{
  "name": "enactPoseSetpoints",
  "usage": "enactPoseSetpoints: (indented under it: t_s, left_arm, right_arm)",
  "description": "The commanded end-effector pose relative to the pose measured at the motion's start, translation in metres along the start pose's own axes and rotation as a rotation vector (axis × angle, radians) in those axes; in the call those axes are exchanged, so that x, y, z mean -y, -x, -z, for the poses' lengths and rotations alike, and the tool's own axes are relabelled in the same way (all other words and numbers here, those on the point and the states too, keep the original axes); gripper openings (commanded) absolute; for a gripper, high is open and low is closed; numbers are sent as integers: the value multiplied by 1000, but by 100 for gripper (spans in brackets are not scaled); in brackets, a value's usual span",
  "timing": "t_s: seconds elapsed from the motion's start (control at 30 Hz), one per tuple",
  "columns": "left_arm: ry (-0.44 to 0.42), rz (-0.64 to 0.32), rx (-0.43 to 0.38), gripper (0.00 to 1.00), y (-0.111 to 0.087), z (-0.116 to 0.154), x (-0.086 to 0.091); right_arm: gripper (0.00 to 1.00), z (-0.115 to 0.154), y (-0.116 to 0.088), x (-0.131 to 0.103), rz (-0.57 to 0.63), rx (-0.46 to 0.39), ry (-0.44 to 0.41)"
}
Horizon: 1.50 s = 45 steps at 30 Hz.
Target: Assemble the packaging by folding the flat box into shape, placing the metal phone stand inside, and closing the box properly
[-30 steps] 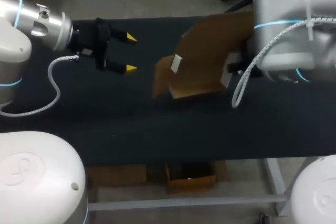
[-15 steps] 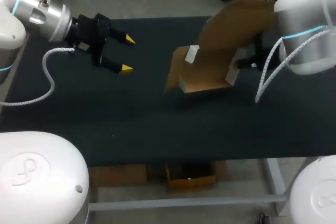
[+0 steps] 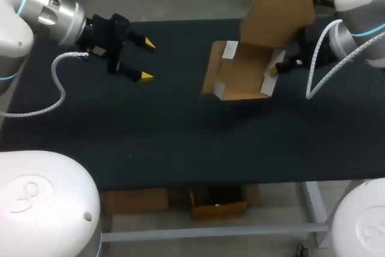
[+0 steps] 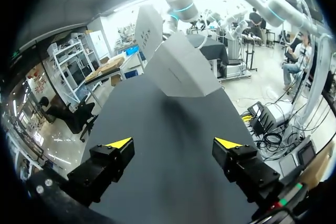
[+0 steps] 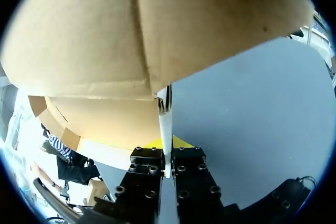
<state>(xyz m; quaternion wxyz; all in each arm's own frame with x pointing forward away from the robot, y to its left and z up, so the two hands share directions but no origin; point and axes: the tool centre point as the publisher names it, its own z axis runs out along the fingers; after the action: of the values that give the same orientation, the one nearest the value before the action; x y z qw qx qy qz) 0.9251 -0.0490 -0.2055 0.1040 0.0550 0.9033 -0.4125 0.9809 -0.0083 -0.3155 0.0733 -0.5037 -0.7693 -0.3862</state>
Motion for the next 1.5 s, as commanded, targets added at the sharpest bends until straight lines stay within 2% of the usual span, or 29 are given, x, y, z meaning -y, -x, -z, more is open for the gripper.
enactPoseSetpoints:
  t_s: [0.03, 0.23, 0.4, 0.6, 0.7, 1.27, 1.5]
  left_arm:
    - [51, 21, 16, 100, 4, -2, 3]
    - [103, 53, 46, 100, 7, 1, -7]
    - [150, 69, 78, 100, 5, 1, -16]
    - [164, 78, 89, 100, 4, 1, -25]
    - [185, 85, 82, 100, 4, 4, -29]
    - [185, 85, 82, 100, 4, 4, -29]
    - [181, 155, 0, 100, -1, -1, -46]
  right_arm:
    - [0, 9, -6, -3, -17, 73, -280]
    - [0, 4, -3, 5, -80, 198, -365]
    - [0, -2, -4, 12, -121, 229, -438]
    - [0, -6, -4, 22, -180, 267, -509]
    - [0, -4, -7, 28, -239, 307, -595]
    - [0, -9, -9, 27, -239, 301, -609]
    - [0, -31, -16, 35, -322, 347, -678]
